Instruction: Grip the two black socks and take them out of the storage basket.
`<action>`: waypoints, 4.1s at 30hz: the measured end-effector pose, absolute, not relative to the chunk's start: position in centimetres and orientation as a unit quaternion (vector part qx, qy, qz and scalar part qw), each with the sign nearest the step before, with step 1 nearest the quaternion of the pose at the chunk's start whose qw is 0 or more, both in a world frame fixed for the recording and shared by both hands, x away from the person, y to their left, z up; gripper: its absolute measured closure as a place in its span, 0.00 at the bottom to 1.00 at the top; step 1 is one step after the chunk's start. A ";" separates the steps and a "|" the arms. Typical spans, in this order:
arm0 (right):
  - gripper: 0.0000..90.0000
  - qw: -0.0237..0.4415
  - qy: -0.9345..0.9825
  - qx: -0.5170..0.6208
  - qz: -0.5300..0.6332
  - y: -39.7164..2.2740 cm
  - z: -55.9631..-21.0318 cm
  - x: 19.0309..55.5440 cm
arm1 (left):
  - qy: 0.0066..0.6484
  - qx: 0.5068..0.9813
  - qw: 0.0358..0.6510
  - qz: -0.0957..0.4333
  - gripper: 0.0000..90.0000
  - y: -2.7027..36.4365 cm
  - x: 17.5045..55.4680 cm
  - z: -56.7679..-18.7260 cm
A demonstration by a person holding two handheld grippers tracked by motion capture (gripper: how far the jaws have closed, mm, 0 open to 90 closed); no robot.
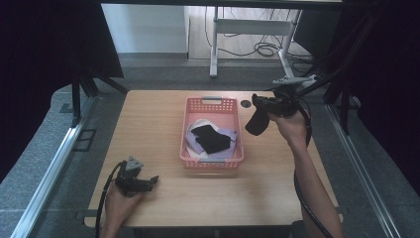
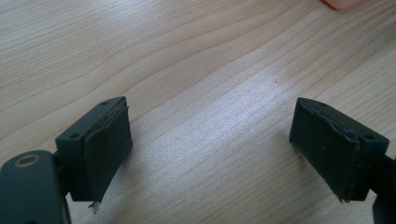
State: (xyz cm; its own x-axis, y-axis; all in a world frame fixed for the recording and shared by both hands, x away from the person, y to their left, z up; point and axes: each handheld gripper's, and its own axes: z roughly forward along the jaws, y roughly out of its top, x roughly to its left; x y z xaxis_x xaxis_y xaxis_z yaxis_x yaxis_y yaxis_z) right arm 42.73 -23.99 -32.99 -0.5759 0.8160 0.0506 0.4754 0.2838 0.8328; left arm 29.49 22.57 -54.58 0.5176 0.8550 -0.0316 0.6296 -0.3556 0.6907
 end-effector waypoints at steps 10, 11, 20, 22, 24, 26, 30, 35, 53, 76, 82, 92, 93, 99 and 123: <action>0.95 0.215 0.769 0.439 0.413 -27.0 -34.3 42.1 | 0.460 0.807 0.329 0.169 0.14 22.6 29.5 -54.6; 0.95 0.215 0.769 0.439 0.413 -27.0 -34.3 42.1 | 0.460 0.807 0.329 0.169 0.14 22.6 29.5 -54.6; 0.95 0.217 0.771 0.456 0.388 -28.5 -37.4 42.0 | 0.461 0.806 0.330 0.169 0.14 22.6 29.5 -54.6; 0.95 0.216 0.773 0.461 0.379 -28.9 -38.7 42.0 | 0.461 0.806 0.330 0.168 0.14 22.6 29.5 -54.6; 0.95 0.214 0.774 0.466 0.372 -29.1 -39.6 42.1 | 0.462 0.806 0.330 0.168 0.14 22.6 29.5 -54.6; 0.95 0.210 0.774 0.472 0.367 -29.3 -40.5 42.1 | 0.462 0.806 0.330 0.168 0.14 22.6 29.5 -54.6; 0.95 0.203 0.776 0.481 0.352 -29.8 -42.5 42.4 | 0.461 0.806 0.329 0.169 0.14 22.6 29.5 -54.6; 0.95 0.192 0.779 0.490 0.340 -30.0 -44.5 42.6 | 0.461 0.806 0.330 0.169 0.14 22.6 29.5 -54.6; 0.79 0.136 0.782 0.515 0.323 -30.1 -49.1 43.1 | 0.460 0.807 0.330 0.169 0.14 22.6 29.5 -54.6; 0.63 0.130 0.788 0.446 0.405 -24.7 -42.5 43.3 | 0.461 0.806 0.330 0.169 0.14 22.6 29.5 -54.6; 0.63 0.115 0.801 0.422 0.409 -21.7 -42.5 44.0 | 0.461 0.806 0.329 0.169 0.14 22.6 29.5 -54.6; 0.62 0.106 0.816 0.394 0.410 -18.2 -42.6 44.5 | 0.460 0.807 0.329 0.169 0.14 22.6 29.5 -54.6; 0.61 0.106 0.819 0.386 0.411 -17.4 -42.7 44.6 | 0.460 0.807 0.329 0.169 0.14 22.6 29.5 -54.6; 0.60 0.099 0.825 0.368 0.417 -15.4 -43.1 45.0 | 0.460 0.807 0.329 0.169 0.14 22.6 29.5 -54.6; 0.55 0.076 0.861 0.305 0.400 -7.5 -47.1 46.5 | 0.458 0.810 0.327 0.169 0.14 22.7 29.5 -54.5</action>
State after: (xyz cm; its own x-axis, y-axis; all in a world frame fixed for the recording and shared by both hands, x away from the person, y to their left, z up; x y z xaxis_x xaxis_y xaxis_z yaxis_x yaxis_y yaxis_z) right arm 46.54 -7.54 -47.08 -0.8022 0.5861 0.1135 0.4648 0.4939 0.7349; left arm 29.49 22.66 -54.53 0.5240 0.8514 -0.0255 0.6308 -0.3677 0.6833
